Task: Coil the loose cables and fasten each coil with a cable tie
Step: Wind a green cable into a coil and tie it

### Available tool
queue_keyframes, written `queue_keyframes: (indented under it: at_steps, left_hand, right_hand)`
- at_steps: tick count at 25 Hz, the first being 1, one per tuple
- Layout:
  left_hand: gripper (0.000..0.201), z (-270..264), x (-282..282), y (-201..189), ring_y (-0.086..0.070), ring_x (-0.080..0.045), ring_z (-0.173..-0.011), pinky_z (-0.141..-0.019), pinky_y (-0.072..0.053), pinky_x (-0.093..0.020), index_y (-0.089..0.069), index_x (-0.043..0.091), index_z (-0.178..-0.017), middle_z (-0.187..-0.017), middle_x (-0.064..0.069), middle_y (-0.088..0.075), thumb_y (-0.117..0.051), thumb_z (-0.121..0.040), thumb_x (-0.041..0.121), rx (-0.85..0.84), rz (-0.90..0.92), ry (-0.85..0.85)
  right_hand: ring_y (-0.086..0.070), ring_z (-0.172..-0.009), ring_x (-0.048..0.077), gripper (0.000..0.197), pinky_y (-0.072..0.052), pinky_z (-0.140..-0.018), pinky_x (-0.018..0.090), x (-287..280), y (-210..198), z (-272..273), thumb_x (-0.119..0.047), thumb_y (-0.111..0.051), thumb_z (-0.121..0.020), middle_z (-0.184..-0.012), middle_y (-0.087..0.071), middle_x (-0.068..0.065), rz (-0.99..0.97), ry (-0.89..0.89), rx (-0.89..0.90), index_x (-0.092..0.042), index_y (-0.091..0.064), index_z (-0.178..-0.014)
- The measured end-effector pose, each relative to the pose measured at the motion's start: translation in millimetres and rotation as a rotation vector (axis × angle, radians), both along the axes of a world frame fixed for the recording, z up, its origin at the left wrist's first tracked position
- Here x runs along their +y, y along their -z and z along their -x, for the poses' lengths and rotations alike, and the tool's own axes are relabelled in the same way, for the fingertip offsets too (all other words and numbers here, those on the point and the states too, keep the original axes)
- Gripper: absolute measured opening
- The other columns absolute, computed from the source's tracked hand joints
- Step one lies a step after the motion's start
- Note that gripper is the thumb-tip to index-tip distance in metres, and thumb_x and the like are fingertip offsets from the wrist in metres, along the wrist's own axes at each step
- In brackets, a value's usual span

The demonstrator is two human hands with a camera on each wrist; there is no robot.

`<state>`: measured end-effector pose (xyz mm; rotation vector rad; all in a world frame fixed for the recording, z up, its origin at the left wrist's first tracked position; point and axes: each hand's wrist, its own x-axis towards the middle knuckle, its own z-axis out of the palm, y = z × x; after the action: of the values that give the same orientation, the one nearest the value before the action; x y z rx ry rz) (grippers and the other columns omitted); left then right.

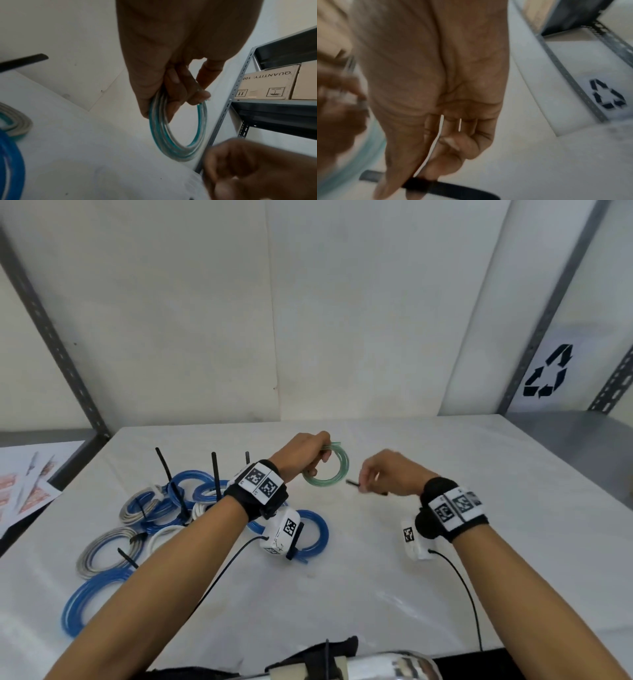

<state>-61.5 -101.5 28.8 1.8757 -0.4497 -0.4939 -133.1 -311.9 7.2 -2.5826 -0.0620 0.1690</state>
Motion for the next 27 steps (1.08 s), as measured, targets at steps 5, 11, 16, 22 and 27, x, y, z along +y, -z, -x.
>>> queue_keyframes:
  at_steps: [5, 11, 16, 22, 27]
  left_hand:
    - [0.029, -6, 16, -8, -0.026, -0.015, -0.045, -0.049, -0.034, -0.027, -0.05, 0.009, -0.069, -0.049, 0.004, -0.031, -0.041, -0.096, 0.015, 0.054, 0.152, -0.104]
    - [0.022, -5, 29, -13, -0.025, -0.014, -0.05, -0.049, -0.035, -0.027, -0.042, 0.015, -0.076, -0.054, 0.005, -0.031, -0.045, -0.097, 0.011, 0.037, 0.271, -0.135]
    - [0.025, -8, 41, -14, -0.023, -0.013, -0.05, -0.048, -0.032, -0.026, -0.058, 0.01, -0.078, -0.053, 0.006, -0.031, -0.046, -0.099, 0.004, -0.005, 0.397, -0.182]
    - [0.022, 7, 43, -30, -0.054, 0.001, -0.055, -0.061, -0.047, -0.023, -0.073, 0.007, -0.102, -0.068, 0.016, -0.068, -0.051, -0.101, 0.006, -0.292, 0.442, -0.176]
    - [0.023, 9, 44, -29, -0.055, 0.001, -0.058, -0.064, -0.048, -0.028, -0.073, 0.002, -0.105, -0.078, 0.016, -0.07, -0.051, -0.101, 0.005, -0.33, 0.463, -0.191]
  right_hand:
    - [-0.057, -0.06, 0.016, 0.004, -0.051, -0.059, 0.023, 30, -56, 16, -0.007, -0.067, -0.095, -0.085, -0.072, 0.013, -0.893, 0.008, -0.314, -0.007, -0.065, -0.091]
    - [-0.072, -0.069, 0.025, 0.016, -0.061, -0.068, 0.03, 81, -42, -8, -0.004, -0.069, -0.094, -0.089, -0.073, 0.023, -0.91, 0.061, -0.47, 0.008, -0.06, -0.099]
    - [-0.074, -0.08, 0.035, 0.014, -0.062, -0.075, 0.036, 93, -48, -1, -0.005, -0.071, -0.092, -0.09, -0.073, 0.024, -0.909, -0.028, -0.541, 0.006, -0.062, -0.096]
    - [-0.055, -0.057, 0.017, 0.022, -0.048, -0.057, 0.026, 98, -51, 0, -0.022, -0.065, -0.099, -0.084, -0.071, 0.017, -0.903, 0.056, -0.411, -0.002, -0.074, -0.095]
    - [-0.053, -0.059, 0.015, 0.027, -0.048, -0.059, 0.024, 103, -57, -2, -0.02, -0.067, -0.097, -0.082, -0.067, 0.015, -0.95, 0.09, -0.287, 0.006, -0.073, -0.099]
